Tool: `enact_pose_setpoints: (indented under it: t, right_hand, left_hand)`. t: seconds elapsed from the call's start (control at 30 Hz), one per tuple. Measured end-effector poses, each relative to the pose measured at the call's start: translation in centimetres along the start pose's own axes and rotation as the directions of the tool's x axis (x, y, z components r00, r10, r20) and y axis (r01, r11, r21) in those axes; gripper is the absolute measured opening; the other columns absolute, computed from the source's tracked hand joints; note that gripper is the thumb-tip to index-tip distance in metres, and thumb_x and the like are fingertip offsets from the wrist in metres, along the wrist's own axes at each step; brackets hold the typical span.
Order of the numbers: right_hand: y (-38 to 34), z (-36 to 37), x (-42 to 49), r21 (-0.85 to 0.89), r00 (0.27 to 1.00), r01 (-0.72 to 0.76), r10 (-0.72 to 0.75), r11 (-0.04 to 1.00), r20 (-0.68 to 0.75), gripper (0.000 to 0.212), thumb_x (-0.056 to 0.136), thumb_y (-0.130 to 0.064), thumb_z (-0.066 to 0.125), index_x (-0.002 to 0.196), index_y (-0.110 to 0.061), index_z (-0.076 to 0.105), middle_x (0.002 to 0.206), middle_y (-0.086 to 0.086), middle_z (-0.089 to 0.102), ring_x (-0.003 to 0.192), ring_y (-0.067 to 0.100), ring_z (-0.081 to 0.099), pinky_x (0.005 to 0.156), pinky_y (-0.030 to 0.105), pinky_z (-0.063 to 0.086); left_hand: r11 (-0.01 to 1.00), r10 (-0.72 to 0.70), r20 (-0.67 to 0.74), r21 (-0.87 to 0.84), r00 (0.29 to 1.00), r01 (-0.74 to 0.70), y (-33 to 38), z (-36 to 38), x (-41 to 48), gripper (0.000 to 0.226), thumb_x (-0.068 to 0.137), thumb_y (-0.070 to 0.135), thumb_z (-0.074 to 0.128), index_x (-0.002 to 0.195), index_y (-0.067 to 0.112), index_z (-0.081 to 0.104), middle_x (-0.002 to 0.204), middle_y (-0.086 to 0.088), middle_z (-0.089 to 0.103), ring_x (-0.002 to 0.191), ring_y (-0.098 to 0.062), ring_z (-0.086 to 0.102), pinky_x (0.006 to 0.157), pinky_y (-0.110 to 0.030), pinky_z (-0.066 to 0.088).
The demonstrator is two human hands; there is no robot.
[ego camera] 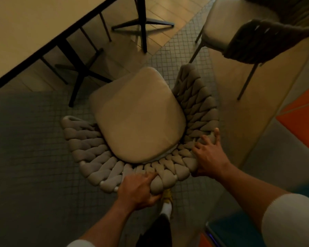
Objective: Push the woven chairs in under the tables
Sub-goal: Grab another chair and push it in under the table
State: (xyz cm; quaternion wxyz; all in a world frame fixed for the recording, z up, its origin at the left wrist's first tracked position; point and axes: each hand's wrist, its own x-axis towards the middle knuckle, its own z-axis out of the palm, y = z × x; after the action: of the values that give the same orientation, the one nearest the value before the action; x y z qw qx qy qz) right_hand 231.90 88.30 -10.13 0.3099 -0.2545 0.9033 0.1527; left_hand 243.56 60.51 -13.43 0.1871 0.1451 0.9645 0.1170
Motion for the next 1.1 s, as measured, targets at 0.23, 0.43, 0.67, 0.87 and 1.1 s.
enact_pose_setpoints:
  t: [0.23,0.43,0.67,0.87,1.1]
  right_hand:
    - [-0.1,-1.1,1.3,-0.168,0.992,0.101,-0.088,0.981,0.087,0.09,0.068,-0.082,0.055,0.137,-0.024,0.059,0.137,0.009,0.062,0.145,0.043,0.034,0.116,0.069,-0.014]
    - [1.3,-1.7,2.2,-0.193,0.98,0.16,-0.132,0.968,0.15,0.074,0.075,-0.061,0.064,0.138,-0.023,0.056,0.142,0.012,0.057,0.143,0.041,0.033,0.116,0.069,-0.013]
    - [4.6,-1.7,4.5,-0.269,0.96,0.258,-0.214,0.928,0.182,0.084,0.076,-0.067,0.057,0.148,-0.025,0.046,0.149,0.012,0.05,0.143,0.041,0.032,0.111,0.074,-0.019]
    - [11.1,-3.9,7.4,-0.277,0.897,0.434,-0.383,0.857,0.22,0.079,0.075,-0.065,0.051,0.149,-0.039,0.041,0.158,0.003,0.04,0.145,0.04,0.031,0.116,0.074,-0.006]
    - [17.4,-5.0,10.4,-0.366,0.834,0.549,-0.519,0.752,0.185,0.07,0.073,-0.057,0.053,0.14,-0.038,0.049,0.141,0.001,0.053,0.13,0.035,0.045,0.107,0.055,0.023]
  left_hand:
    - [0.997,-0.052,0.096,-0.052,0.994,0.057,0.2,-0.1,0.3,0.072,0.074,0.086,0.049,0.131,0.043,0.058,0.103,0.009,0.075,0.084,-0.021,0.072,0.065,-0.035,0.054]
    - [0.982,-0.168,0.189,-0.055,0.968,0.182,0.9,-0.2,0.9,0.082,0.064,0.09,0.05,0.134,0.047,0.057,0.1,0.006,0.077,0.086,-0.023,0.073,0.067,-0.034,0.054]
    - [0.961,-0.25,0.124,-0.092,0.96,0.262,3.6,0.7,2.8,0.081,0.065,0.09,0.051,0.131,0.044,0.06,0.097,0.004,0.077,0.083,-0.023,0.073,0.07,-0.035,0.056]
    - [0.904,-0.394,0.07,-0.149,0.916,0.401,9.1,0.8,6.9,0.082,0.061,0.085,0.053,0.132,0.044,0.06,0.097,0.002,0.078,0.083,-0.027,0.073,0.073,-0.036,0.057]
    - [0.811,-0.557,0.043,-0.187,0.829,0.555,15.5,0.7,11.1,0.083,0.061,0.086,0.051,0.135,0.049,0.054,0.108,0.008,0.076,0.094,-0.022,0.073,0.077,-0.034,0.055]
